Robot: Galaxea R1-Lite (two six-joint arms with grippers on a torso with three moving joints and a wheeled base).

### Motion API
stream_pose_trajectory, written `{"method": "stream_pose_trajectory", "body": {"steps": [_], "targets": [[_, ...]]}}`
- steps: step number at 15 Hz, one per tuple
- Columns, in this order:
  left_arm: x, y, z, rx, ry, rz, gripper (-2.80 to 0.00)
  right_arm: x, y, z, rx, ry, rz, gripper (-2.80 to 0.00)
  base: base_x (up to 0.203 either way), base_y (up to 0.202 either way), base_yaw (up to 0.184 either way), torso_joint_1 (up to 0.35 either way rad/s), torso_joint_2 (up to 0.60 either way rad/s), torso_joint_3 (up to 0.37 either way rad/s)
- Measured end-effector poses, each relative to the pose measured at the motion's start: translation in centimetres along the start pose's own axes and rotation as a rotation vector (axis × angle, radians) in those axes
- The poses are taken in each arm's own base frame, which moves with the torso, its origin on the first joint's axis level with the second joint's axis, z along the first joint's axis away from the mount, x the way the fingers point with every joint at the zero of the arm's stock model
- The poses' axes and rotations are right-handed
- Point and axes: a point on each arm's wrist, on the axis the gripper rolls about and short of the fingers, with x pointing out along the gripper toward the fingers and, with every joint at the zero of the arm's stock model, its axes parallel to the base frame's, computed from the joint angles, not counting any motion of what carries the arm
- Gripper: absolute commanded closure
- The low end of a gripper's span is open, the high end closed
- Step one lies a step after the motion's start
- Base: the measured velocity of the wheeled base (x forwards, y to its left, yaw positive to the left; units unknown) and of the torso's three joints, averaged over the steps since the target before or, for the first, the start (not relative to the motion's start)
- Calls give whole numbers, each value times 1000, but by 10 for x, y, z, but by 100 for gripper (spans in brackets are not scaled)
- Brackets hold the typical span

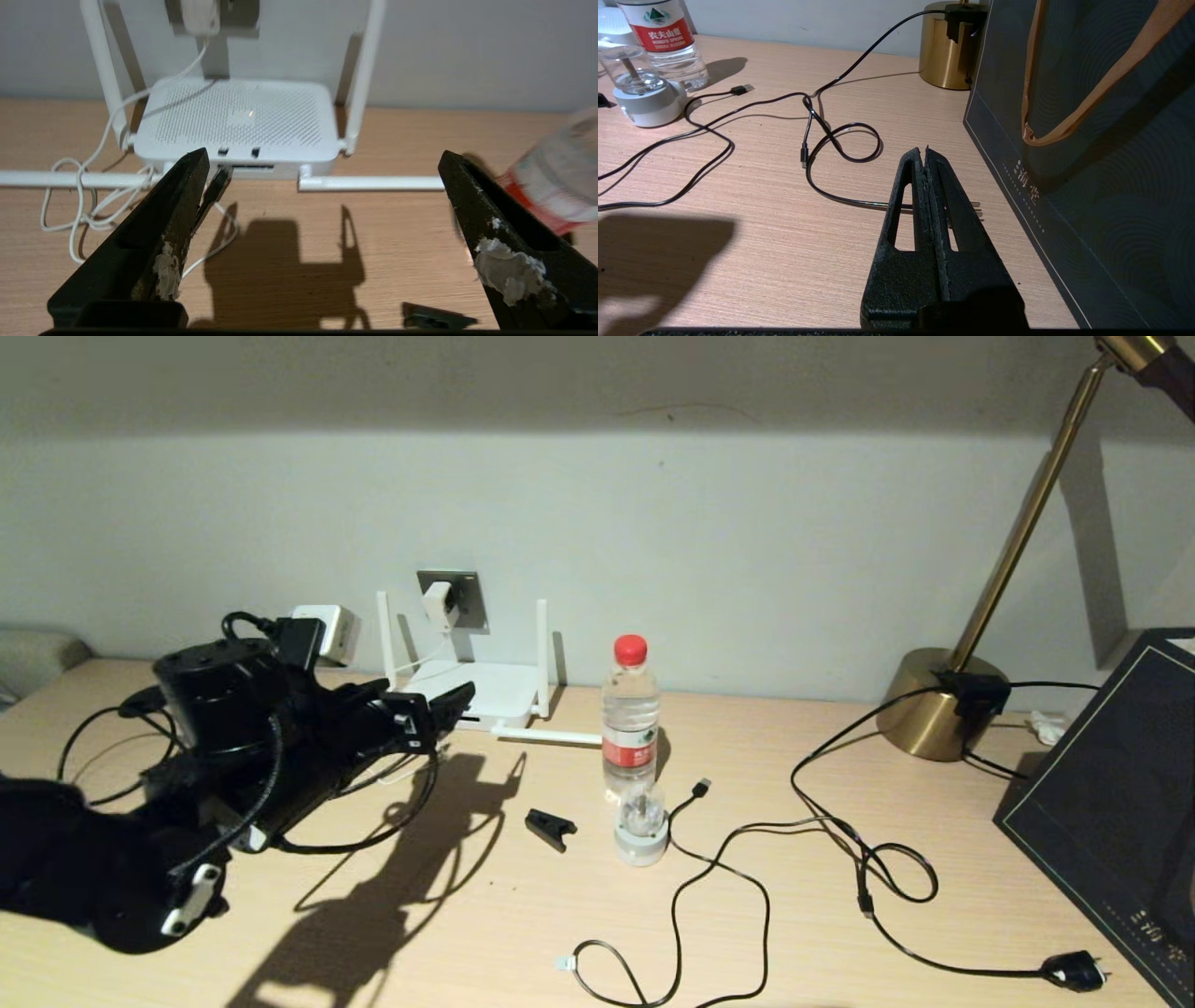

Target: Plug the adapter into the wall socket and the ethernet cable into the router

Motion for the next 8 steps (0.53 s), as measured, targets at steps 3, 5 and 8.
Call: {"method": "stream_pose_trajectory", "body": {"steps": [3,5,8], "targets": [[-22,-9,23,-5,-75,-34,-280,0,0,0,0,0,0,0,0,0,0,0,0,0],[-35,-13,37,-8,-113,-49,-280,0,0,0,0,0,0,0,0,0,0,0,0,0],[-57,-14,60,-14,-155,-50,-280,0,0,0,0,0,0,0,0,0,0,0,0,0]]}}
